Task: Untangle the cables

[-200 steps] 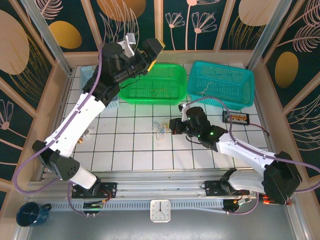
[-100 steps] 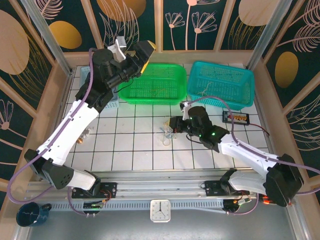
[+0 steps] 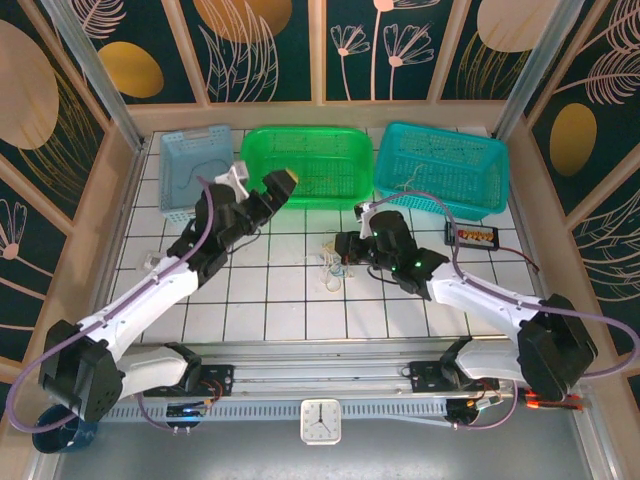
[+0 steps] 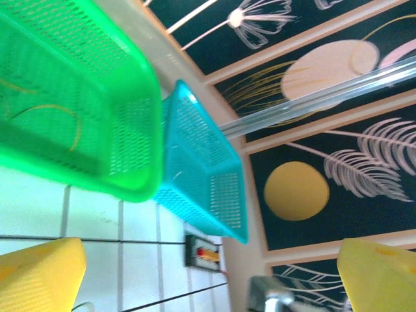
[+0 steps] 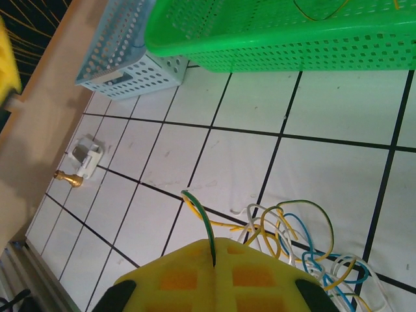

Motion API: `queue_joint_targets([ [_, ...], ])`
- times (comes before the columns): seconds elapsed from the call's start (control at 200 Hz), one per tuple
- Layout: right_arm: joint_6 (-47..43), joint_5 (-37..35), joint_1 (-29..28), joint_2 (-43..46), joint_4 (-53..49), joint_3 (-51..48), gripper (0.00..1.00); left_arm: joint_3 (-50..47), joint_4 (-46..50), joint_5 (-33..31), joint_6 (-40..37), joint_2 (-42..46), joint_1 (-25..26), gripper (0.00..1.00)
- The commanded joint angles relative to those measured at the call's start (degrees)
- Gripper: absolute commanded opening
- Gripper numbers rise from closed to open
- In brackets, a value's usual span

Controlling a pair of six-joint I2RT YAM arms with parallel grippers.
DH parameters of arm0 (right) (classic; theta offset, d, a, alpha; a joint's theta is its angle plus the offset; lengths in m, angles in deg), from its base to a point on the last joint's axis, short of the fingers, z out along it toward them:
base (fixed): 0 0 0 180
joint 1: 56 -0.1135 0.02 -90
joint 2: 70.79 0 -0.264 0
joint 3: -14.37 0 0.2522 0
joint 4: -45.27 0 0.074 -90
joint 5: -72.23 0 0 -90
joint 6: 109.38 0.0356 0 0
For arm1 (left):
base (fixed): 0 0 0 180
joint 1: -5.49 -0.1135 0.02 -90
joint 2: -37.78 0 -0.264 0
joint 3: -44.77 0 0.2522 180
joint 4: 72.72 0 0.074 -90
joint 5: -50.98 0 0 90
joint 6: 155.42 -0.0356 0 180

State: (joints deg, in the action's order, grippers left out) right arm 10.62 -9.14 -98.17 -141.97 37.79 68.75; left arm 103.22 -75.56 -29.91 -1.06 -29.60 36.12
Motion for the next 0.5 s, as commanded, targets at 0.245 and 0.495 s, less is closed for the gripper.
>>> queue_joint_targets([
  [0.245,-5.3,4.1,2.4,-5.0,2.0,5.1,0.0,-14.8,-15.9,10.4,-19.1,-1.9,-0.3,0.78],
  [0.495,-6.2,8.2,3.2,-6.8,0.3,7.8,0.0,-12.6,-15.5,17.5,-33.1,-8.3,-0.3,0.63],
])
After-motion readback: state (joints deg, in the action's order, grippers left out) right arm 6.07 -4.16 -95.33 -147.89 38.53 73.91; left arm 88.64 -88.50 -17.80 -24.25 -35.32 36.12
